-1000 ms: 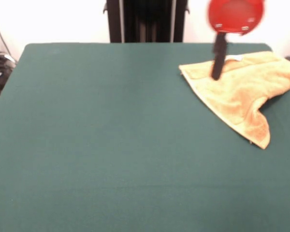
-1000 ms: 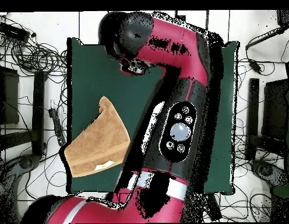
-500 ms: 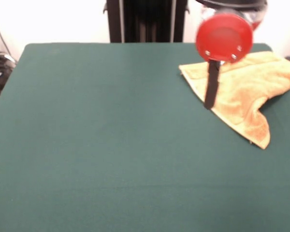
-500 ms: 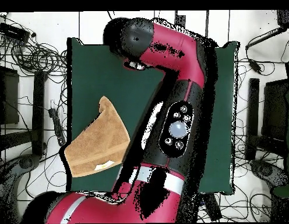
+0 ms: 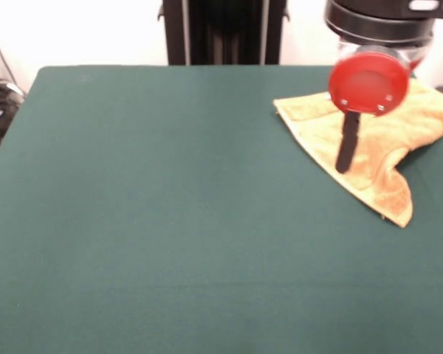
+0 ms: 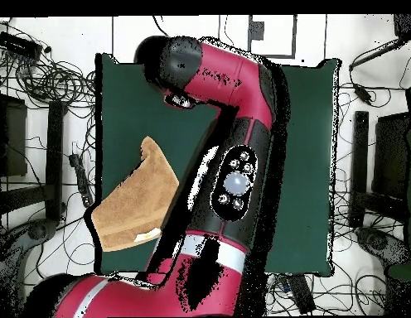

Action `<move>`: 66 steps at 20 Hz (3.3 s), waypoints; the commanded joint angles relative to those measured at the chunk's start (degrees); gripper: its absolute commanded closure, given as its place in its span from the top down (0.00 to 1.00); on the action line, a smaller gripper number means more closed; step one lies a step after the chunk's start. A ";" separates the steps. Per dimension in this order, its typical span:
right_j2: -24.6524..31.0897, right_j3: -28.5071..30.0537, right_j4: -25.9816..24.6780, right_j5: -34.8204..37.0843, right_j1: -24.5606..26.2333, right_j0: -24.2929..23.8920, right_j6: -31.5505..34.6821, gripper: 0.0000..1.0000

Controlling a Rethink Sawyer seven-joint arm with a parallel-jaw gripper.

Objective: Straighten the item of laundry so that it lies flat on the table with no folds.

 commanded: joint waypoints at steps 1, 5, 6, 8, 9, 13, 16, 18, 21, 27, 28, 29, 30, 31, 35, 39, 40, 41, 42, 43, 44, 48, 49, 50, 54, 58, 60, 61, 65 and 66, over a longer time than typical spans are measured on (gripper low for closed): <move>6.41 24.15 -3.83 -2.62 -8.90 -1.80 -12.08 1.00; 6.50 30.54 -6.29 -4.15 -13.63 -3.07 -15.74 1.00; 6.19 31.35 -6.62 -4.09 -14.35 -3.00 -14.42 1.00; 5.77 32.21 -7.32 -4.39 -15.10 -2.53 -10.65 1.00; 5.76 32.68 -7.35 -4.82 -15.34 -2.30 -8.82 1.00; 4.70 32.58 -6.41 -4.49 -14.20 -0.06 2.12 1.00; 4.91 32.95 -4.20 -5.03 -13.39 0.56 7.36 1.00; 4.40 32.62 -3.75 -5.00 -12.67 1.09 9.91 1.00; 4.29 32.86 -3.12 -6.01 -12.19 1.46 11.22 1.00; 4.74 33.85 -0.92 -8.59 -11.32 1.84 11.83 1.00; 4.68 33.88 -0.87 -9.04 -11.06 1.86 11.68 1.00; 5.04 34.21 -0.03 -9.47 -10.96 1.76 11.96 1.00; 4.97 34.12 0.04 -10.01 -10.54 1.89 12.07 1.00; 5.00 34.15 0.30 -10.53 -10.24 1.96 12.21 1.00; 5.67 34.42 -1.24 -12.32 -9.79 1.66 7.32 1.00; 6.11 33.80 -1.40 -12.38 -9.45 2.05 7.05 1.00; 5.75 33.49 -0.87 -11.91 -9.26 2.49 8.89 1.00; 5.71 33.42 -0.65 -12.16 -9.13 2.74 9.53 1.00; 5.75 33.44 -0.16 -12.52 -8.93 2.95 10.48 1.00; 5.72 33.40 -0.05 -12.91 -8.81 3.08 10.76 1.00; 5.84 33.43 0.23 -13.32 -8.63 3.13 11.12 1.00; 5.63 33.15 0.09 -14.75 -7.78 3.40 11.16 1.00; 6.06 33.31 -1.86 -15.23 -8.13 2.93 6.81 1.00; 8.18 34.17 -4.81 -16.76 -9.43 1.36 -2.09 1.00; 17.98 35.35 -16.72 -22.74 -14.01 -5.59 -33.98 1.00; 27.47 33.95 -27.20 -28.12 -16.90 -11.02 -50.45 1.00; 32.21 34.59 -30.58 -27.62 -17.73 -13.66 -55.52 1.00; 34.25 35.14 -31.98 -27.38 -18.12 -14.82 -57.19 1.00; 36.80 36.27 -34.60 -25.63 -18.60 -16.28 -55.93 1.00; 37.04 36.20 -34.77 -25.37 -18.45 -16.42 -55.38 1.00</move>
